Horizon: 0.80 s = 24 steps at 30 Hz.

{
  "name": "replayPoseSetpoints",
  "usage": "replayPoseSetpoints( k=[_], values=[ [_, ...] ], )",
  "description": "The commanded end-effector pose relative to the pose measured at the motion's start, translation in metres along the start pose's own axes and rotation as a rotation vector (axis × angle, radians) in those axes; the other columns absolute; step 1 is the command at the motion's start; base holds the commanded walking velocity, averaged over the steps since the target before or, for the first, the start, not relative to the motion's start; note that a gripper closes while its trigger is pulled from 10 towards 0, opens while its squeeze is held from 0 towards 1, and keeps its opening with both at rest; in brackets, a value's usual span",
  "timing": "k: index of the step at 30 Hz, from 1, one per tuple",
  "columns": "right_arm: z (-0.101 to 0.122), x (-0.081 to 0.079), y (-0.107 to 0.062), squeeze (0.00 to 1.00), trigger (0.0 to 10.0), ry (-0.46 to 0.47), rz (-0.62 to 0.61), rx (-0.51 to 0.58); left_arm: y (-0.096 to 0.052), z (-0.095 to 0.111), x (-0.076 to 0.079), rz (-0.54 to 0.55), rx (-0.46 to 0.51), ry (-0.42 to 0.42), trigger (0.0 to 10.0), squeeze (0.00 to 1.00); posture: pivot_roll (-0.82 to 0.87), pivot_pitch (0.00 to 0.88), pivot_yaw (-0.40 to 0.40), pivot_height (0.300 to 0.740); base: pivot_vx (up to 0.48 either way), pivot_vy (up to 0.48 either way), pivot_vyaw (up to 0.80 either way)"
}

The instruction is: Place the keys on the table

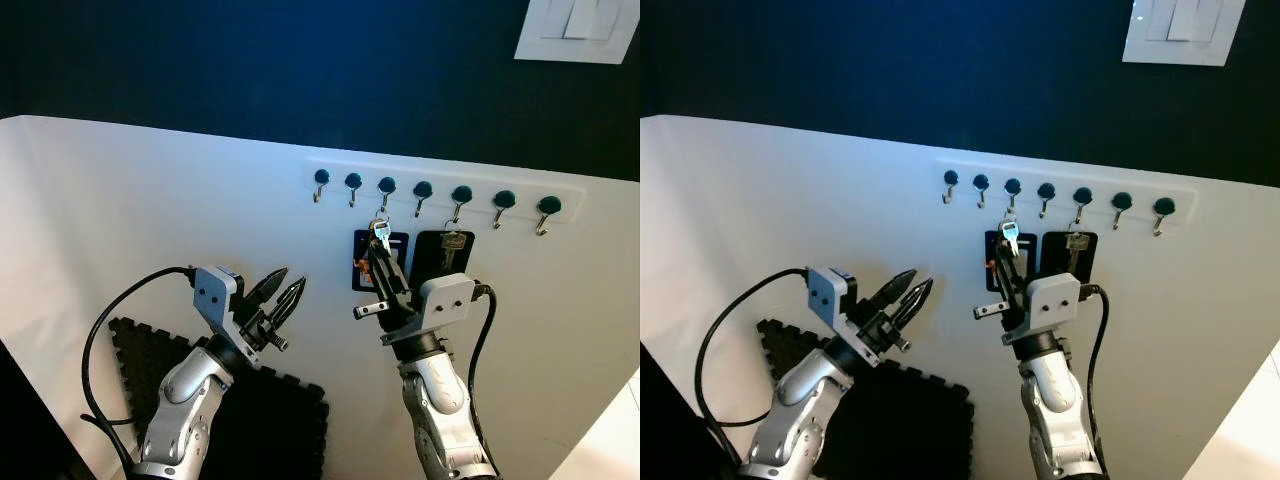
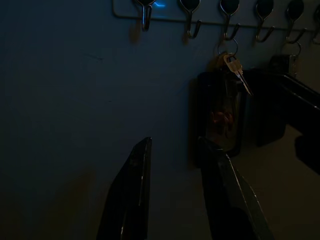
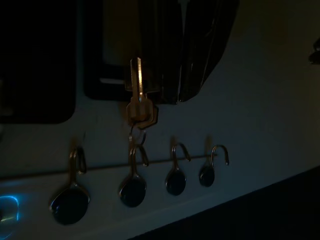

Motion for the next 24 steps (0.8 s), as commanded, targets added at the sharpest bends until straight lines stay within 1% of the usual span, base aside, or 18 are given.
replayPoseSetpoints(
  k=[1,2,4,5,11,13,14,15,16,17,18,19,20,21,24],
  values=[
    [-0.01,-0.003,-0.006,0.0,10.0,-0.011,0.018,-0.045,-0.001,0.0,-0.004,0.012,-0.002,0.004,10.0,0.0,0.02,0.051,0.011,0.74,0.0,0.0,0.0],
    [-0.011,-0.003,-0.009,0.02,10.0,-0.016,0.02,-0.05,-0.001,0.0,-0.003,0.012,-0.002,0.004,10.0,0.0,0.02,0.051,0.011,0.74,0.0,0.0,0.0],
    [-0.012,-0.003,-0.011,0.02,10.0,-0.019,0.02,-0.049,-0.001,0.0,-0.003,0.012,-0.002,0.004,10.0,0.0,0.02,0.051,0.011,0.74,0.0,0.0,0.0],
    [-0.01,-0.003,-0.012,1.0,10.0,-0.021,0.019,-0.044,-0.001,0.0,-0.004,0.012,-0.001,0.005,10.0,0.0,0.01,0.055,0.011,0.74,0.0,0.0,0.0],
    [-0.008,0.001,-0.014,1.0,10.0,-0.033,-0.003,-0.043,-0.001,0.0,-0.002,0.009,0.003,0.004,10.0,0.0,0.01,0.053,0.012,0.74,0.0,0.0,0.0],
    [-0.008,0.003,-0.012,1.0,10.0,-0.022,-0.018,-0.038,0.0,0.0,-0.002,0.006,0.003,0.003,10.0,0.0,0.01,0.052,0.011,0.74,0.0,0.0,0.0],
    [-0.006,0.004,-0.01,0.91,10.0,-0.013,-0.021,-0.029,0.0,0.0,-0.002,0.006,0.004,0.003,10.0,0.0,0.01,0.05,0.011,0.74,0.0,0.0,0.0],
    [-0.005,0.004,-0.008,0.68,10.0,-0.006,-0.021,-0.022,0.0,0.001,-0.002,0.005,0.004,0.003,10.0,0.0,0.01,0.049,0.01,0.74,0.0,0.0,0.0],
    [-0.005,0.004,-0.008,0.68,10.0,-0.006,-0.021,-0.022,0.0,0.001,-0.002,0.005,0.004,0.003,10.0,0.0,0.01,0.049,0.01,0.74,0.0,0.0,0.0],
    [-0.005,0.003,-0.006,0.6,10.0,-0.002,-0.017,-0.021,0.0,0.001,-0.002,0.005,0.004,0.004,10.0,0.0,0.01,0.049,0.01,0.74,0.0,0.0,0.0],
    [-0.005,0.003,-0.004,0.35,10.0,-0.002,-0.013,-0.024,0.0,0.001,-0.002,0.005,0.004,0.005,10.0,0.0,0.01,0.046,0.009,0.74,0.0,0.0,0.0],
    [-0.006,0.002,-0.003,0.05,10.0,0.0,-0.009,-0.031,0.0,0.001,-0.002,0.005,0.005,0.006,10.0,0.0,0.01,0.045,0.008,0.74,0.0,0.0,0.0],
    [-0.006,0.002,-0.003,0.05,10.0,0.0,-0.009,-0.031,0.0,0.001,-0.002,0.005,0.005,0.006,10.0,0.0,0.01,0.045,0.008,0.74,0.0,0.0,0.0],
    [-0.009,0.001,-0.002,0.0,10.0,0.001,-0.002,-0.051,0.0,0.001,-0.002,0.005,0.005,0.006,10.0,0.0,0.01,0.045,0.007,0.74,0.0,0.0,0.0],
    [-0.014,0.0,0.0,0.0,10.0,0.003,0.003,-0.08,-0.001,0.001,-0.002,0.004,0.005,0.007,10.0,0.0,0.01,0.046,0.006,0.74,0.0,0.0,0.0]
  ],
)
Point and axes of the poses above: a point about 5 cm out from each wrist's last joint towards the gripper, its own y axis pointing out of the wrist towards the gripper, its own z axis along the axis of the wrist's last joint, x = y × z, the point moved 3 cm from there along y, pointing out of the wrist towards the gripper, and after that the axes turned 8 degrees about -y, right-handed, at the moved point
